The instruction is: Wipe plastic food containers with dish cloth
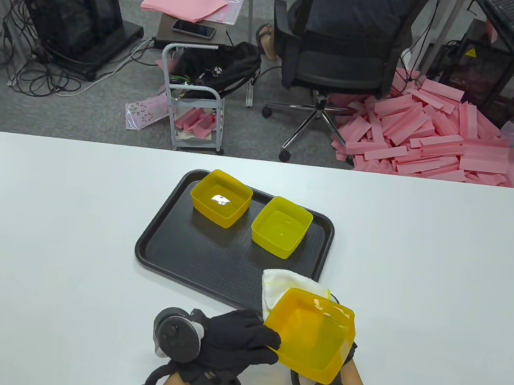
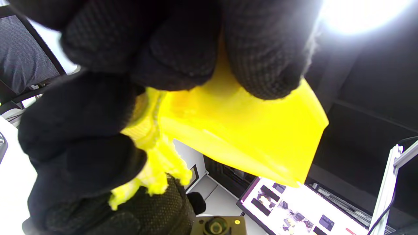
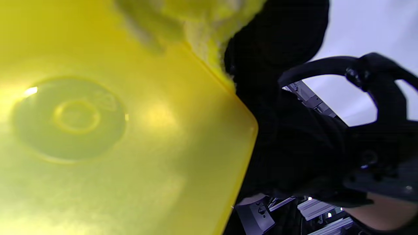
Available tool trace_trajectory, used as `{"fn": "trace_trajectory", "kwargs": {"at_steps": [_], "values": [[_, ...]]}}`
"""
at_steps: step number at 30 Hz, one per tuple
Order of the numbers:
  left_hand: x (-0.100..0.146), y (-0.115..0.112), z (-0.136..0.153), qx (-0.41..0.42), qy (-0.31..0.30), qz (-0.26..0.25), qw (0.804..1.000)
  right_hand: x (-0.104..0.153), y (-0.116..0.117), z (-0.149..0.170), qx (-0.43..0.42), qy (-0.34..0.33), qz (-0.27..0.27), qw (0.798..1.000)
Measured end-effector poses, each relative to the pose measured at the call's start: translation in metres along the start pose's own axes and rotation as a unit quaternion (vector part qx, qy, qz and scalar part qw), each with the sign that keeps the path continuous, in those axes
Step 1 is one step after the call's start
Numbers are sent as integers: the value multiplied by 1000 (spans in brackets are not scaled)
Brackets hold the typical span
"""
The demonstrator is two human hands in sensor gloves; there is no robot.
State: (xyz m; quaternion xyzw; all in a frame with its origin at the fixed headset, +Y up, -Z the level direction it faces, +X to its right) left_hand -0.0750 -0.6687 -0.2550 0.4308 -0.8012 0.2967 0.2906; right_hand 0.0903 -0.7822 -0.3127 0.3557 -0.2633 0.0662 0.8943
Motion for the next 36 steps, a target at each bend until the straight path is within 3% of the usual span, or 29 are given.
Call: {"fn": "trace_trajectory", "kwargs": {"at_steps": [5,14,18,23,28,36], "values": [[2,11,6,-37,11,-39,998,1,-1,1,-12,-1,35,999],[9,34,32,-84,62,-96,990,2,-2,7,28,11,52,998],[13,44,49,-66,100,-101,988,7,-7,1,56,-12,87,995],[11,38,44,-76,85,-88,990,12,-11,-4,49,-52,119,990],[7,28,34,-92,70,-80,990,7,-10,10,47,-12,114,992],[14,50,52,-88,116,-108,983,3,-8,16,91,28,127,987]]}}
Point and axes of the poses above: the tracker on the back of each hand, its own z axis roughly to the little-finger side, its own x axis roughly from the fingertips to the wrist, y = z × x, the point moved 3 cm from there along -x, roughly from the wrist to the fingertips, and after that the axes turned 6 degrees about y, right-handed, at the moved point
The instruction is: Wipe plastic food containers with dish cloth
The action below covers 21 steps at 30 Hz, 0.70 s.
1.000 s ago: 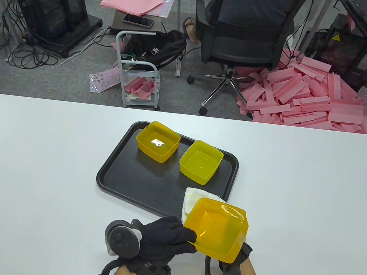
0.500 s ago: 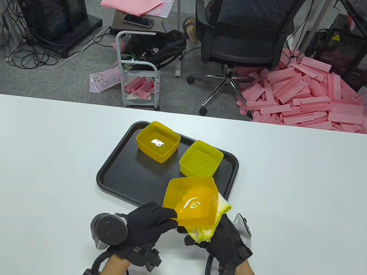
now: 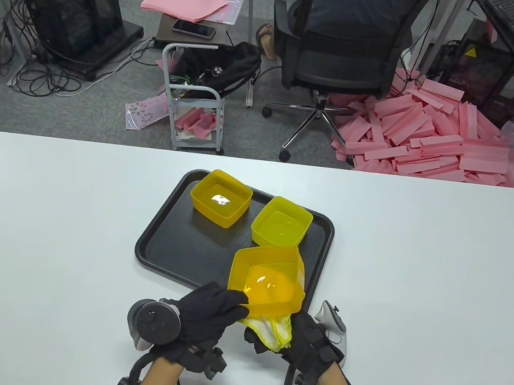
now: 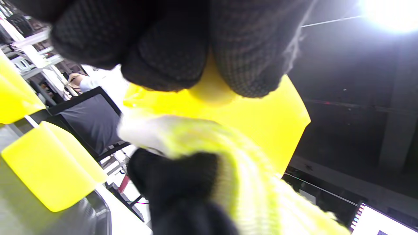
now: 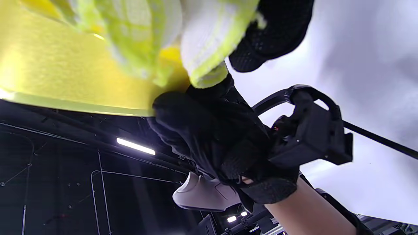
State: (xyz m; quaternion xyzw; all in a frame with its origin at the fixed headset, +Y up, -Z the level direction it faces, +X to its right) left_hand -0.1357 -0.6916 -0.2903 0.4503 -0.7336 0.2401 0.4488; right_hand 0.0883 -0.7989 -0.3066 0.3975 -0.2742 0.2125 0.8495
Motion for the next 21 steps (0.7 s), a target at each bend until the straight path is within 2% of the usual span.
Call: {"fn": "trace_trajectory", "kwargs": {"at_steps": [2,6,8,10,11,12,14,15,16,17,18,20,21], "values": [[-1,3,6,7,11,-4,1000,2,-2,-4,1,-7,8,1000],[-1,10,14,6,32,-15,999,10,-11,-17,22,-39,60,997],[-1,13,18,12,43,-22,999,18,-16,-30,70,-70,110,989],[0,14,23,-1,56,-20,998,30,-20,-47,148,-103,188,965],[0,14,25,-4,61,-18,998,38,-18,-58,205,-136,240,939],[0,13,27,-8,66,-20,998,46,-15,-68,282,-171,295,897],[-1,11,27,-18,72,-15,997,54,-2,-80,406,-214,355,814],[-1,9,26,-23,72,-9,997,56,8,-83,469,-228,380,764],[-1,7,25,-30,72,-4,997,56,15,-83,506,-236,388,733],[-1,5,23,-42,74,-1,996,55,25,-83,549,-248,395,694],[-1,5,22,-48,74,-1,996,54,30,-82,569,-251,405,670],[-1,5,19,-55,77,-1,996,52,45,-81,628,-263,407,609],[-1,5,17,-54,77,-1,996,51,50,-81,643,-268,408,589]]}}
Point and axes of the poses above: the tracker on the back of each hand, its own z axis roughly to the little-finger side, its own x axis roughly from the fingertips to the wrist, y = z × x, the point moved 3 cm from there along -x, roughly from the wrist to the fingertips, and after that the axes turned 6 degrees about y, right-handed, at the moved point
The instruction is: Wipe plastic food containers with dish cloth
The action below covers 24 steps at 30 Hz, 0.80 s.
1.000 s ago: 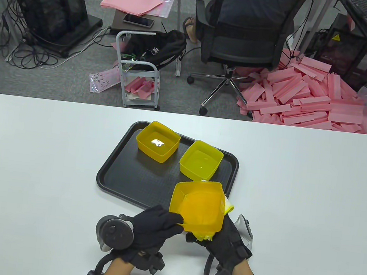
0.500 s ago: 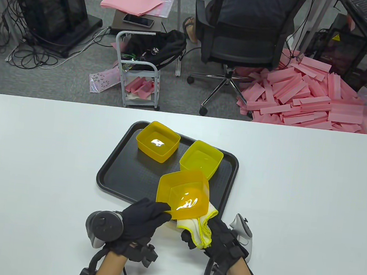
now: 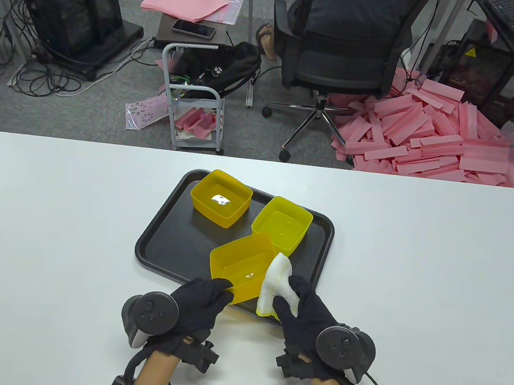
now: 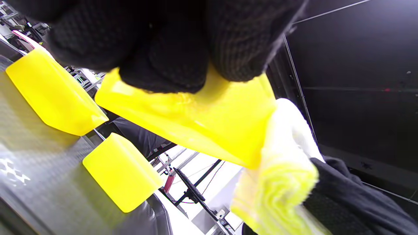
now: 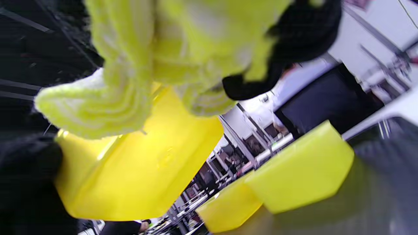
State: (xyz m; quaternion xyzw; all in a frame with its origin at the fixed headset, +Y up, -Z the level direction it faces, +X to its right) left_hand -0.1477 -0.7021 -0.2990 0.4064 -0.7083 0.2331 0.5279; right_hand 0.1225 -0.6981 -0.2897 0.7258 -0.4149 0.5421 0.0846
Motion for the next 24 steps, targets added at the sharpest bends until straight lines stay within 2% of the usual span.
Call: {"fn": "trace_trajectory", "kwargs": {"at_steps": [7,10,13,17,20,24], "values": [[1,-6,-7,-9,12,10,1000,9,16,-26,80,-77,-30,993],[1,-8,-7,-12,19,15,1000,13,24,-33,53,-69,-59,994],[1,-6,-6,-1,27,15,1000,9,19,-30,71,-70,-36,994],[1,-7,-7,-2,28,19,999,0,6,-10,50,-18,-5,999],[1,-11,-9,-5,30,24,999,2,5,-13,72,-34,-4,997],[2,-13,-9,-3,37,25,999,10,17,-33,103,-83,-27,991]]}}
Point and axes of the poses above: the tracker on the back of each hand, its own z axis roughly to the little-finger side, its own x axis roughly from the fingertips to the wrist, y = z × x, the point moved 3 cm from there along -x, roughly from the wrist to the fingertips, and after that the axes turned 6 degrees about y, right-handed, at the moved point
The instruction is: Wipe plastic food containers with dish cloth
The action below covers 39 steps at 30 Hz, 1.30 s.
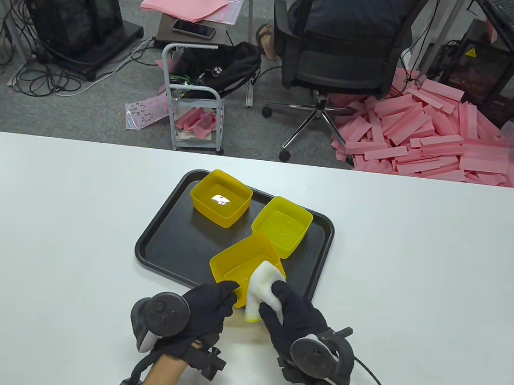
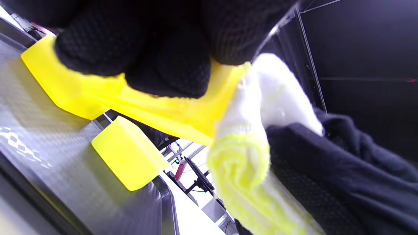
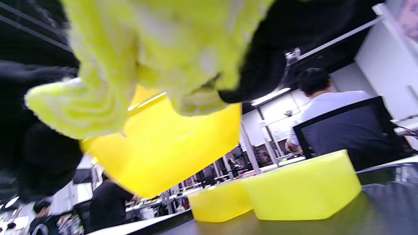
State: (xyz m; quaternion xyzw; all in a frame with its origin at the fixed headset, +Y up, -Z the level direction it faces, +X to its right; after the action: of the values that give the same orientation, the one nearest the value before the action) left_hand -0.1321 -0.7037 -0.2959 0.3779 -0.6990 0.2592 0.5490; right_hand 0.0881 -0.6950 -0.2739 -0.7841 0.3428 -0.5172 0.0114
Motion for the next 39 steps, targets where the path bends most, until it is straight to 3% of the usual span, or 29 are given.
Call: {"fn": "trace_trajectory", "kwargs": {"at_steps": [3,7,15,23,26,32,39], "values": [[2,1,0,1,4,-3,1000,2,6,-14,-6,-17,-21,1000],[1,1,1,3,5,3,1000,0,7,-6,-52,0,-45,998],[1,-4,-3,-11,-3,7,1000,-6,-14,33,-78,57,-6,995],[0,12,5,-48,19,-24,998,-7,-25,57,-114,99,15,988],[0,27,7,-77,27,-35,996,-7,-26,63,-115,108,17,987],[9,79,23,-127,70,-60,988,-7,-25,72,-126,130,10,983],[32,146,66,-156,156,-95,971,-7,-22,78,-125,137,2,983]]}}
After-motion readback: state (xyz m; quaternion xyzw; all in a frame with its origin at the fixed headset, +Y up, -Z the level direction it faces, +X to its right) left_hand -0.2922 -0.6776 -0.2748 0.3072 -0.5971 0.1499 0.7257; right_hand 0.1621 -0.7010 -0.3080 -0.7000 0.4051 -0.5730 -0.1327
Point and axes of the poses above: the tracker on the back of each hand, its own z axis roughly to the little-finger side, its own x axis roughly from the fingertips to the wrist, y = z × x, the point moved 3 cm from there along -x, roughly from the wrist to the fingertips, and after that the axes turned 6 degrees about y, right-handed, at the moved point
